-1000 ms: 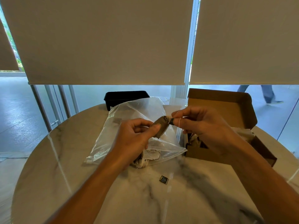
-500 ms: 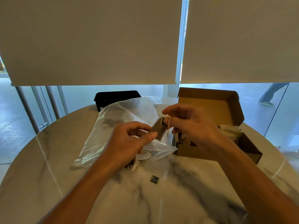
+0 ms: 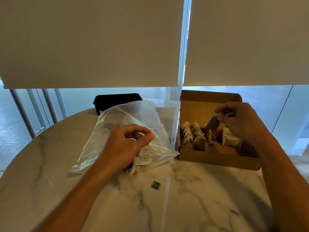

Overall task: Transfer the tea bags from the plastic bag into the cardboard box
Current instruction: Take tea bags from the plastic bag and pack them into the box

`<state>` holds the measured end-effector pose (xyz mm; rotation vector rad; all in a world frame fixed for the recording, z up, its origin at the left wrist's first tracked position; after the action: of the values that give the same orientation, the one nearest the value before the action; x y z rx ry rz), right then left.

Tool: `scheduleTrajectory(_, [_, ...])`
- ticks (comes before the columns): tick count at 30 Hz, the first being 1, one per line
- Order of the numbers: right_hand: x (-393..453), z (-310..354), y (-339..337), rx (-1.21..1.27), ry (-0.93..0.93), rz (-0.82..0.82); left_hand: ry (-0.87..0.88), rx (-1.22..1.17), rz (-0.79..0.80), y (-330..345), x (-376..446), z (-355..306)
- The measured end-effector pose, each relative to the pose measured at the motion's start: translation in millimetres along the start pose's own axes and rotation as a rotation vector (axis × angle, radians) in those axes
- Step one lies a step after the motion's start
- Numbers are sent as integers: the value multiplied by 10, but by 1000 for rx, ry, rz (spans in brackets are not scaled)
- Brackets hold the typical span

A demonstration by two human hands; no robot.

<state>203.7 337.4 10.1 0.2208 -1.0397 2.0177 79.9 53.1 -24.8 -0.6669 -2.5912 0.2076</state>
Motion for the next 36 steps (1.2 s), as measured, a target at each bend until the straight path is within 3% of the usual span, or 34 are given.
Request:
scheduleTrajectory(12, [20, -229, 436, -96, 31, 187, 1, 29, -9, -25, 1, 17])
scheduleTrajectory(36, [33, -334, 257, -115, 111, 189, 9, 35, -24, -61, 9, -6])
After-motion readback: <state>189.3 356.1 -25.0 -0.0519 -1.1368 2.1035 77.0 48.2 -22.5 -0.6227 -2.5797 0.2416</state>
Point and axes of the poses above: each hand's wrist, its own x-axis towards the middle knuckle, its own y-axis out of the palm, z = x × y, the point moved 7 cm from there along x, towards the middle knuckle, and after that the axes turned 1 degree about -z, right-handed, at the moved point
